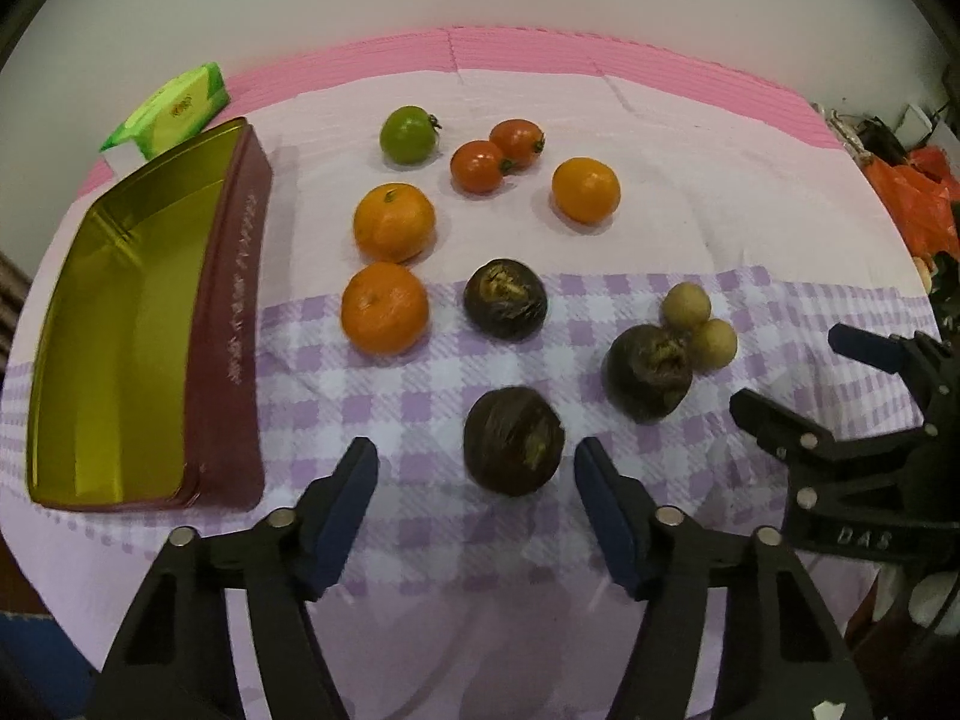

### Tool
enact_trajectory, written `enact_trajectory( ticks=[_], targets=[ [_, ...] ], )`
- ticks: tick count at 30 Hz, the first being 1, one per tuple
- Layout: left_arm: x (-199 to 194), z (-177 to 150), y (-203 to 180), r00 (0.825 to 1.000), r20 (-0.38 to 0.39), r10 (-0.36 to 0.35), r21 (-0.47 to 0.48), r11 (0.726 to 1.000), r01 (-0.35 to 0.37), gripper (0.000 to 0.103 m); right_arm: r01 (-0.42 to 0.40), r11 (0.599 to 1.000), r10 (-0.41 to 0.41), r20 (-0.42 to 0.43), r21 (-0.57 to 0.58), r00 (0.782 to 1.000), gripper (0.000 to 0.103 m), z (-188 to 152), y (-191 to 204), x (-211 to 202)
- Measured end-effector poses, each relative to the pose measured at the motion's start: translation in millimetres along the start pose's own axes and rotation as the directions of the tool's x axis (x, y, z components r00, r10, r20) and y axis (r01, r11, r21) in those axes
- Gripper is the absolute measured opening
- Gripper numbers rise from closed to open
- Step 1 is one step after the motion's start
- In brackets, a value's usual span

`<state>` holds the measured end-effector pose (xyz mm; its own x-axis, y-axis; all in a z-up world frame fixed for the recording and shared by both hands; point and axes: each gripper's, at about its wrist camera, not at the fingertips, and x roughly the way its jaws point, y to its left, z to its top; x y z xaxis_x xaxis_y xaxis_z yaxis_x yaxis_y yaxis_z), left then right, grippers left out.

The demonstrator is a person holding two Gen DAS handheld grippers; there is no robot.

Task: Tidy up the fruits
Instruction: 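Grasp the dark brown shriveled fruit with the left gripper, then carry the dark fruit into the gold tin tray and open the left gripper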

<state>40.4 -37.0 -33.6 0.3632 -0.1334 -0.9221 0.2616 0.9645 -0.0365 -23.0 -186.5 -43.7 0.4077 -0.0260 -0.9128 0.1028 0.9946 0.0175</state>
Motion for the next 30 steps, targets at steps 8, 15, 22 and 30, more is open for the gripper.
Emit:
enact_trajectory(
  ticks=[8,15,22,30],
  targets=[
    [15.5,8.5,-3.0,0.999,-0.040,-0.035,0.000,0.999,0.035,0.043,0.000,1.000,0.000,-0.003,0.012,1.000,0.102,0.1,-3.1,2.3],
    [20.6,8.3,-6.0,0.997,-0.053,-0.051,0.000,0.999,0.051,0.033,-0.004,1.000,0.004,-0.006,0.008,1.000,0.102,-0.4,-3.1,3.3],
    [18.3,6.8,-5.3,0.997,-0.045,-0.060,-0.001,0.998,0.060,0.030,-0.004,1.000,0.004,-0.005,0.008,1.000,0.102,-0.4,-3.0,3.1],
    [-3.5,13.5,9.0,0.998,0.001,-0.067,-0.023,0.997,0.067,0.030,-0.003,1.000,0.003,-0.008,0.011,1.000,0.102,-0.8,-2.1,3.8]
  ],
)
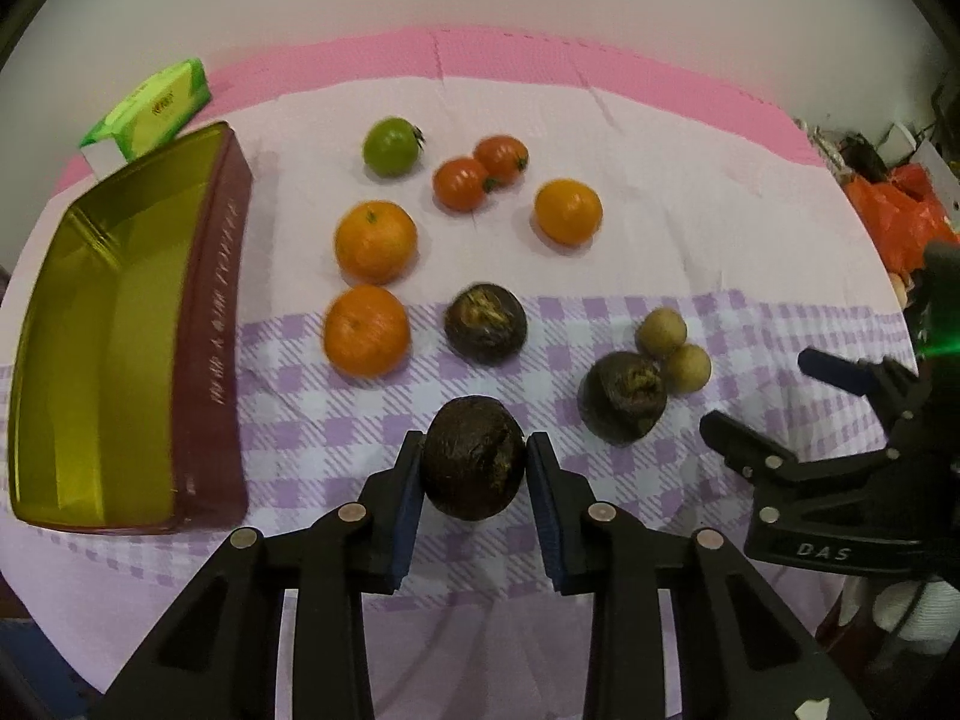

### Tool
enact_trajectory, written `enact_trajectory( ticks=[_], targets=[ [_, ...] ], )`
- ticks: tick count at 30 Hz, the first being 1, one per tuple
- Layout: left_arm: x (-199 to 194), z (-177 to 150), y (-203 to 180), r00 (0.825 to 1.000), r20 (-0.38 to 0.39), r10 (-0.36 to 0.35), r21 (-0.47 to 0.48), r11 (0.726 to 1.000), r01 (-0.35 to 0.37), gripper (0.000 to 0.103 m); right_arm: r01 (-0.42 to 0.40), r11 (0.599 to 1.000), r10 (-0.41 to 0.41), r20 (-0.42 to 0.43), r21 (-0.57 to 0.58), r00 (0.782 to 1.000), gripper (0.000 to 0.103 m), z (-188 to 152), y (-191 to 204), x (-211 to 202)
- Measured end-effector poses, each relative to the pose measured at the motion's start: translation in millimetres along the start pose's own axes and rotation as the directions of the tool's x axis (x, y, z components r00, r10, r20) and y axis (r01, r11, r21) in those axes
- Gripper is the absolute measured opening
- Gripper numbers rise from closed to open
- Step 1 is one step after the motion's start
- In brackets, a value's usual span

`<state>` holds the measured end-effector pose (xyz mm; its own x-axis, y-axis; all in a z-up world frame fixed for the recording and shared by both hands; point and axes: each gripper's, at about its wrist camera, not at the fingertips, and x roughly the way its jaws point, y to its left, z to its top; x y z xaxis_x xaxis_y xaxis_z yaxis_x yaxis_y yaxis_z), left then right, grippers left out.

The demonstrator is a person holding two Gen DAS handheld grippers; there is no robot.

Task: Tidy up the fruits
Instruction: 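Carry the dark fruit into the gold tin tray and open the left gripper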

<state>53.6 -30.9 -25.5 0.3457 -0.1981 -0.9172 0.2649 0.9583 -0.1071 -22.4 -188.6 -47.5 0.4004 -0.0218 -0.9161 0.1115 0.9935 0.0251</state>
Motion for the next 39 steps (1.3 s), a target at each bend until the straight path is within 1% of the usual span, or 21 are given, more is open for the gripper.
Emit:
enact_trajectory(
  ticks=[4,9,13,17,23,27,33,39],
  targets=[
    [-11.0,4.6,7.5,1.000,0.017,-0.009,-0.029,1.000,0.010,0.030,0.000,1.000,0.000,0.001,0.000,1.000,0.102,-1.1,0.1,0.8],
    [-33.2,7.6,25.2,0.998,0.062,0.018,-0.054,0.998,-0.015,0.030,-0.002,1.000,0.002,-0.006,0.002,1.000,0.102,-2.6,-0.6,3.4],
    [-47.3,12.4,52.7,0.993,0.094,0.077,-0.086,0.994,-0.069,0.030,-0.002,1.000,0.002,-0.011,0.004,1.000,0.102,-2.9,-1.7,4.7],
    [-53.2,14.4,87.7,0.986,0.097,0.132,-0.143,0.983,-0.118,0.030,-0.002,1.000,0.002,-0.018,0.005,1.000,0.102,-3.3,-1.8,7.3],
    [-46.1,7.9,139.5,0.974,0.059,0.219,-0.217,0.955,-0.201,0.030,0.002,1.000,-0.001,-0.025,0.002,1.000,0.102,-3.9,-0.7,9.3],
    [-36.0,0.3,163.6,0.971,0.019,0.239,-0.248,0.942,-0.227,0.030,0.007,1.000,-0.007,-0.033,0.000,0.999,0.102,-5.0,-0.4,11.8],
    [-27.2,-9.8,179.3,0.967,-0.017,0.255,-0.261,0.932,-0.251,0.030,0.011,1.000,-0.011,-0.028,0.000,1.000,0.102,-4.5,0.4,12.5],
    [-22.3,-16.4,187.0,0.964,-0.038,0.263,-0.259,0.929,-0.264,0.030,0.011,1.000,-0.011,-0.010,-0.001,1.000,0.102,-2.8,-0.4,4.9]
  ],
)
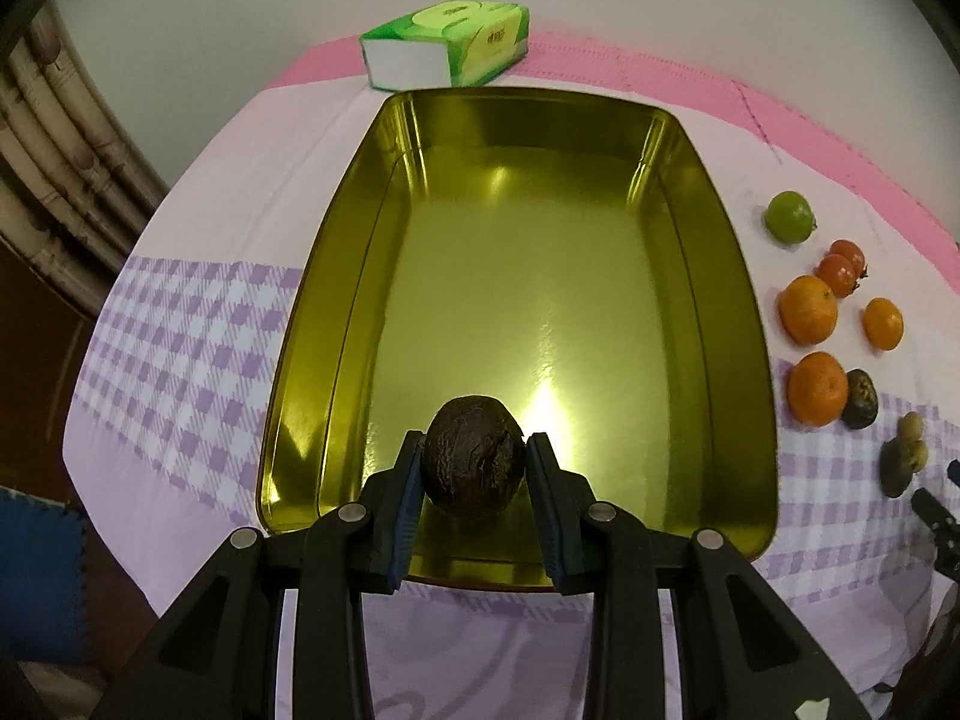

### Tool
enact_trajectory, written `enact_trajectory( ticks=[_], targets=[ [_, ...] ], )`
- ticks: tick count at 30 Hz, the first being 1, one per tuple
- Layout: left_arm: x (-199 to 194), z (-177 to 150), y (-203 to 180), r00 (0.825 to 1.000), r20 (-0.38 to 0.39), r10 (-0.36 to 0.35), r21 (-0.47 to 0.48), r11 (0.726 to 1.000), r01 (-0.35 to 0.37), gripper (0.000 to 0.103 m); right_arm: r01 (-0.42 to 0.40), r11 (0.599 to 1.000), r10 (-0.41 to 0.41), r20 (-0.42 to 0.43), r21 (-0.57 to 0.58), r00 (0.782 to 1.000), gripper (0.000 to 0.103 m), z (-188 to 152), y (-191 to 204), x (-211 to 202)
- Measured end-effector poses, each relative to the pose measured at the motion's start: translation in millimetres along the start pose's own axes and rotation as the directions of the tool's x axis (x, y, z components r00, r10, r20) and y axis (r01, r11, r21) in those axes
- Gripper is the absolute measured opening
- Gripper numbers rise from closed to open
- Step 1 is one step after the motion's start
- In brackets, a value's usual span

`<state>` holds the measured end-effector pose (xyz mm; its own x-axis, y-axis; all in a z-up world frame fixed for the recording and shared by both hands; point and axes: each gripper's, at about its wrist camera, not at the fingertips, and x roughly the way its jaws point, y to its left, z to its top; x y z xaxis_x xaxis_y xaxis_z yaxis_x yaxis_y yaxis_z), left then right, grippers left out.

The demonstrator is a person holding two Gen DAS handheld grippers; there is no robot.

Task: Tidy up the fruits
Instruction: 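Carry the dark fruit into the gold tin tray and open the left gripper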

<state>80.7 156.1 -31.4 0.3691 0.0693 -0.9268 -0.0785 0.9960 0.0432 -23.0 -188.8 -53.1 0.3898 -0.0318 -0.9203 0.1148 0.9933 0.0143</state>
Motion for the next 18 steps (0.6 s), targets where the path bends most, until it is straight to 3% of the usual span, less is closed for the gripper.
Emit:
enact_trajectory(
  ticks=[18],
  targets=[
    [7.7,-3.3,6.7,0.999,-0.005,0.039,0.002,0.999,-0.039,0.031,-0.083,0.993,0.091,0.099,-0.084,0.991,0.102,5.7,35.6,-30.1]
  ],
)
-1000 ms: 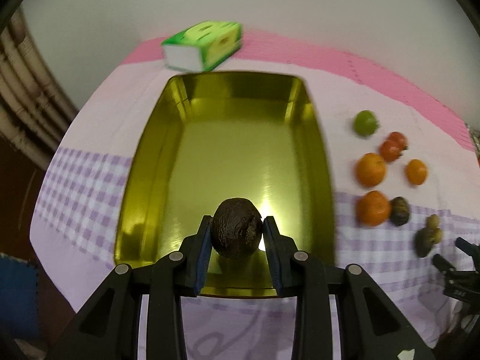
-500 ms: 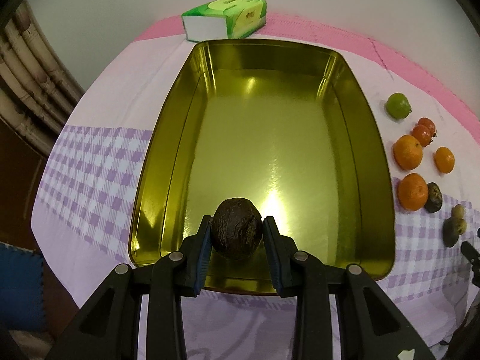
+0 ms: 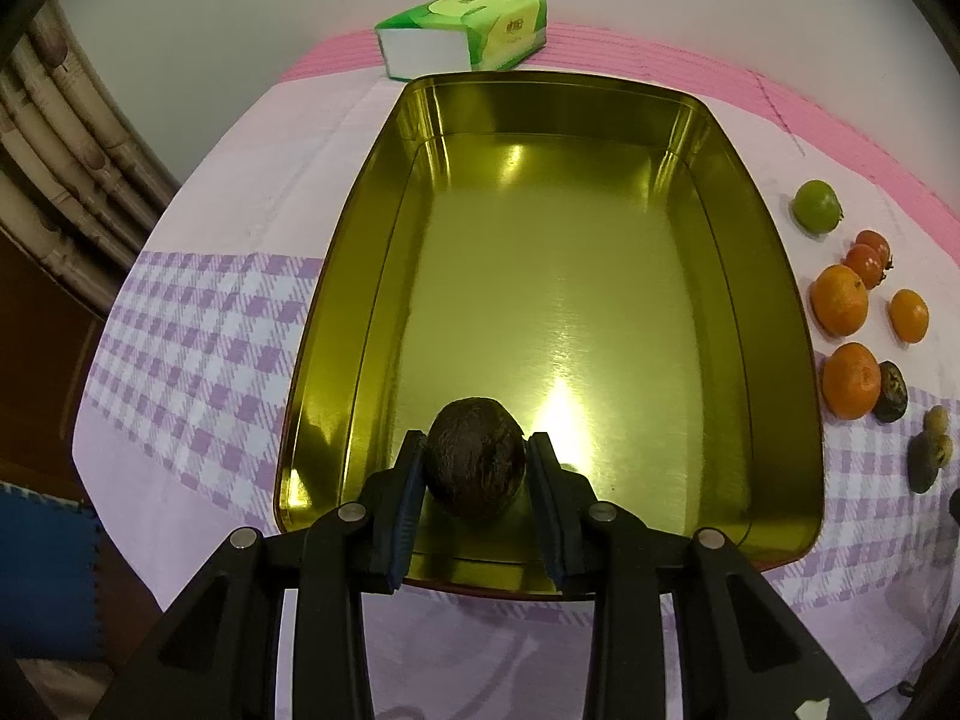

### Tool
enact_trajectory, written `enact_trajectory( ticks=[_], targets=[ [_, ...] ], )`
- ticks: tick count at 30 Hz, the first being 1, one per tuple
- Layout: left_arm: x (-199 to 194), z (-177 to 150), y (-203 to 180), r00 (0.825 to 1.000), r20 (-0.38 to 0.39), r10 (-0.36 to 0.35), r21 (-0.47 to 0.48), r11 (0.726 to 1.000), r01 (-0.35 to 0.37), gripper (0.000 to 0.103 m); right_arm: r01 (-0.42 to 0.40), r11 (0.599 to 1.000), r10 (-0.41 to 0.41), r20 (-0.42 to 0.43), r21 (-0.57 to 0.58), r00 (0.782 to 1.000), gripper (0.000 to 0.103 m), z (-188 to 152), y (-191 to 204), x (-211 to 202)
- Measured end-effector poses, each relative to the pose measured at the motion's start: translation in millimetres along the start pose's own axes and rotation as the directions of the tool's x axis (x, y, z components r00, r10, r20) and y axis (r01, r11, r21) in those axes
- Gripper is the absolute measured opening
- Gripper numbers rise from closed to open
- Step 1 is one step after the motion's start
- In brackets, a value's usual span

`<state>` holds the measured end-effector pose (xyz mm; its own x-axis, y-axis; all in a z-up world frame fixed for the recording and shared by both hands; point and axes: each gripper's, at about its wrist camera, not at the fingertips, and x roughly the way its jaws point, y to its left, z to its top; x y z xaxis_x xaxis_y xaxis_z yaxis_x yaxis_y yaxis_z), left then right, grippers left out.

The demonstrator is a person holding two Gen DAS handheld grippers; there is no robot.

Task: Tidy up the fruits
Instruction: 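Carry the dark fruit into the gold tin tray and open the left gripper, then grasp the large dark brown fruit with the right gripper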

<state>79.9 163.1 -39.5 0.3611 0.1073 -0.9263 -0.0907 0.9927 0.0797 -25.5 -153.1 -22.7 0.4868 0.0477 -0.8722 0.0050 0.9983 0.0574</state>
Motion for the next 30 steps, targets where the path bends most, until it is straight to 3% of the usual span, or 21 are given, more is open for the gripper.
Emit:
enact_trajectory(
  ticks=[5,10,18,23,27,30],
  targets=[
    [-1.0,0.6,2.4,1.000,0.003,0.000,-0.004,1.000,0.000,0.032,-0.008,1.000,0.008,-0.008,-0.022,1.000,0.102,1.6,10.4,3.4],
    [-6.9,0.7,6.3,1.000,0.023,-0.012,-0.015,1.000,0.012,0.046,-0.019,0.999,0.019,-0.006,-0.035,1.000,0.099,6.3,19.9,7.7],
    [-32.5,1.9,9.8,0.995,0.098,-0.020,-0.013,1.000,0.022,0.057,-0.052,0.998,0.052,-0.008,-0.035,0.999,0.079,11.7,26.6,11.8],
    [-47.5,1.1,16.3,0.990,0.132,-0.044,-0.032,0.998,0.048,0.063,-0.062,0.997,0.061,-0.013,-0.052,0.998,0.074,14.1,33.0,14.7],
    [-55.1,-2.9,19.0,0.988,0.148,-0.044,-0.035,0.998,0.050,0.070,-0.093,0.993,0.092,-0.017,-0.068,0.996,0.062,17.4,38.1,15.7],
    [-59.7,-7.1,22.8,0.987,0.158,-0.041,-0.040,0.998,0.048,0.073,-0.115,0.991,0.113,-0.037,-0.066,0.993,0.060,18.8,40.5,19.2]
  ],
)
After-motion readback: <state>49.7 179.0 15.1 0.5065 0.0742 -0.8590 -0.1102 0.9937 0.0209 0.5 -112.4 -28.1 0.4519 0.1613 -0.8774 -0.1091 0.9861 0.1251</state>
